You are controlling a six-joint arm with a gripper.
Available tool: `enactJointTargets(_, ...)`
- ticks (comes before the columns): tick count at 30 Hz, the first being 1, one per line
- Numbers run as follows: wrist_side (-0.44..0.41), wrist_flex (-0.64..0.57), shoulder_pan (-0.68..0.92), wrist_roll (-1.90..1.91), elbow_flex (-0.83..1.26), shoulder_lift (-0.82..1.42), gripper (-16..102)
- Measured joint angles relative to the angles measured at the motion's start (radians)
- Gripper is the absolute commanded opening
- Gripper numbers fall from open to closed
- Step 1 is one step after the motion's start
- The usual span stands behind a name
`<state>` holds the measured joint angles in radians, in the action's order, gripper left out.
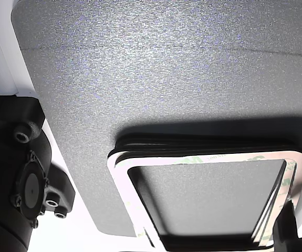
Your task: Grab top frame and put it into gray box.
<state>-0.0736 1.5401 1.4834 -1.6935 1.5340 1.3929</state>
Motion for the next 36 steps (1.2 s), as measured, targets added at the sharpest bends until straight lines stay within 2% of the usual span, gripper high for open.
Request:
enactJointTargets(4,0.006,-0.002,0.000,0.003,0.000,0.000,50)
enactJointTargets(15,0.012,-0.020,0.000,0.005,0.031,-0.002,50)
enactJointTargets(33,0.011,-0.043,0.000,0.012,0.060,0.003,40)
enactJointTargets(36,0.008,-0.051,0.000,0.014,0.064,0.003,35)
